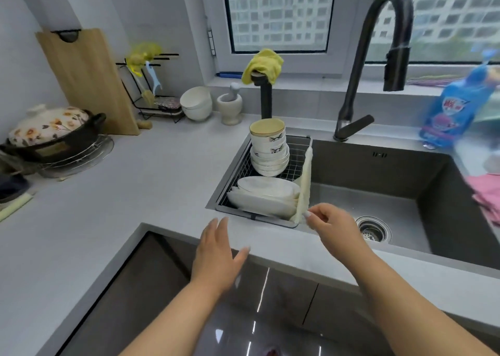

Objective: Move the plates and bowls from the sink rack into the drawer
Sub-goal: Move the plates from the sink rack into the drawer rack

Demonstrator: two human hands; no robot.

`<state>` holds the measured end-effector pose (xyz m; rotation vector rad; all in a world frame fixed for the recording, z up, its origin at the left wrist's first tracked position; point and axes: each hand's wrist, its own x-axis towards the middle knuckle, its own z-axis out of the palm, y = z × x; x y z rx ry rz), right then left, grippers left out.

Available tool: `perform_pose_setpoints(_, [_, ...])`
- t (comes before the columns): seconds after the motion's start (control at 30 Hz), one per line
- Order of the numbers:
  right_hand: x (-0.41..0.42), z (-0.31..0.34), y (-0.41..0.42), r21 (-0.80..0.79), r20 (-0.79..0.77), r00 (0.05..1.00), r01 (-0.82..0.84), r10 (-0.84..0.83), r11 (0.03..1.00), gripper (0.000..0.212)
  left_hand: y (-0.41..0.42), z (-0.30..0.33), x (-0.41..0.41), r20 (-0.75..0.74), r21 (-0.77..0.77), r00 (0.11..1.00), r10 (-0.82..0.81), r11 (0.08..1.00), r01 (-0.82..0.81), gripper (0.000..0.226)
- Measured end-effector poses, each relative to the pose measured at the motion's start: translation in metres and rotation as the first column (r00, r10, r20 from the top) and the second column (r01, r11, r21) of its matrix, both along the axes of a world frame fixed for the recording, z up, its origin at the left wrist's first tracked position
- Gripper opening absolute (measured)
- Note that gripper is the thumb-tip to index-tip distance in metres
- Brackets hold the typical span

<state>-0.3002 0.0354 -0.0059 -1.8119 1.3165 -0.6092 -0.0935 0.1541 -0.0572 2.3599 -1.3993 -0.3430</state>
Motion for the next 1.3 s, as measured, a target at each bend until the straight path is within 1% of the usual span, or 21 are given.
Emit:
perform_pose_setpoints(0.2, [0.061,-0.002,-0.065,0.011,-0.020,1.000,0.006,-0.006,1.000,0.015,-0.064,-0.012,0.041,0.037,0.048,0.996,-0.081,0.996,0.079,0.095])
perform_pose_setpoints(0.33, [0.103,-0.012,-0.098,0.032,-0.118,0.990,-0.068,0.072,0.997,0.017,-0.093,-0.029,0.057,-0.009,0.030,0.994,-0.108,0.994,0.108,0.098])
perform_pose_setpoints(0.4, [0.117,-0.020,-0.111,0.056,-0.155,0.983,-0.096,0.103,0.994,0.019,-0.096,-0.040,0.058,0.013,0.015,0.993,-0.118,0.993,0.118,0.097])
perform_pose_setpoints(0.5, [0.135,-0.033,-0.125,0.092,-0.205,0.968,-0.131,0.148,0.987,0.021,-0.094,-0.049,0.059,0.090,0.005,0.989,-0.120,0.993,0.120,0.095])
perform_pose_setpoints(0.67, [0.155,-0.044,-0.136,0.154,-0.289,0.923,-0.218,0.255,0.964,0.024,-0.092,-0.049,0.060,0.079,-0.004,0.990,-0.117,0.993,0.118,0.093])
perform_pose_setpoints(0.77, [0.162,-0.047,-0.138,0.170,-0.353,0.875,-0.287,0.330,0.943,0.021,-0.092,-0.049,0.060,0.078,-0.009,0.990,-0.118,0.993,0.119,0.092])
perform_pose_setpoints(0.87, [0.167,-0.049,-0.139,0.150,-0.437,0.816,-0.349,0.379,0.925,0.019,-0.092,-0.047,0.060,0.088,0.004,0.988,-0.123,0.992,0.124,0.092])
perform_pose_setpoints(1.03, [0.172,-0.052,-0.140,0.119,-0.544,0.735,-0.411,0.406,0.904,0.019,-0.092,-0.051,0.060,0.104,-0.002,0.985,-0.140,0.990,0.141,0.089])
perform_pose_setpoints(1.17, [0.178,-0.050,-0.142,0.130,-0.633,0.639,-0.468,0.436,0.874,0.021,-0.093,-0.054,0.061,0.116,-0.019,0.983,-0.141,0.989,0.145,0.090])
perform_pose_setpoints(1.23, [0.182,-0.048,-0.143,0.108,-0.685,0.582,-0.514,0.439,0.851,0.024,-0.093,-0.053,0.061,0.116,-0.017,0.983,-0.141,0.989,0.144,0.090])
perform_pose_setpoints(1.3, [0.183,-0.044,-0.143,0.060,-0.735,0.535,-0.561,0.416,0.826,0.021,-0.092,-0.051,0.060,0.107,-0.011,0.985,-0.137,0.990,0.139,0.089])
